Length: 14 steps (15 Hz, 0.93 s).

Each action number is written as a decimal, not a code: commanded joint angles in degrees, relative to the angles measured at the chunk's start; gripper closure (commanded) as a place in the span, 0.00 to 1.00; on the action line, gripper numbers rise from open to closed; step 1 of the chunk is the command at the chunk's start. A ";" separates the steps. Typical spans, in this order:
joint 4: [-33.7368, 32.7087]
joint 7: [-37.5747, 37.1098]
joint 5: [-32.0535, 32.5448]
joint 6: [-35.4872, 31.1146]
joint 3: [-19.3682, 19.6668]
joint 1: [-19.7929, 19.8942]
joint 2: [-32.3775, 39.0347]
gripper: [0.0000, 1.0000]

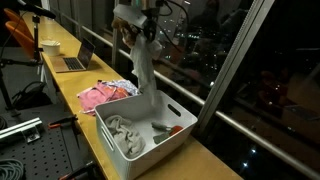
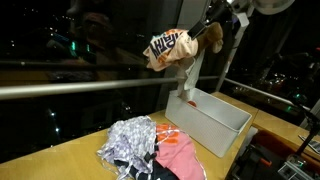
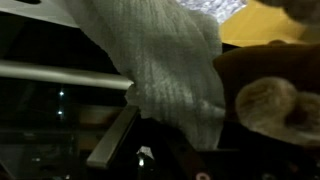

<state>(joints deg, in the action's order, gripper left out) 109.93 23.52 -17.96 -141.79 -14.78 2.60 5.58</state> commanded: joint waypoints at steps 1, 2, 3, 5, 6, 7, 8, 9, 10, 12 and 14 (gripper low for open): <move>-0.75 -2.79 -0.44 3.23 -0.52 -7.30 -3.03 1.00; -1.14 -3.54 -0.08 3.59 -0.81 -9.23 -3.31 1.00; -1.63 -4.17 0.33 4.08 -1.12 -10.89 -3.49 1.00; -0.85 -4.45 0.61 3.19 -1.48 -13.45 -2.95 1.00; -0.16 -3.92 -0.33 2.69 -1.43 -14.15 -2.46 1.00; 0.39 -3.39 -1.28 2.61 -1.38 -14.69 -2.20 1.00; 1.05 -3.10 -1.85 2.25 -1.33 -15.01 -1.67 1.00; 1.96 -2.99 -1.82 1.78 -1.24 -15.09 -1.15 1.00; 2.99 -2.66 -2.16 1.45 -1.14 -14.89 -0.56 1.00; 4.68 -1.95 -3.42 0.78 -1.07 -14.35 1.04 1.00; 5.80 -1.15 -5.01 0.29 -1.33 -13.90 2.96 1.00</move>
<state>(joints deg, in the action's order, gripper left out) 114.81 20.15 -19.66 -140.33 -16.01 -11.87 6.68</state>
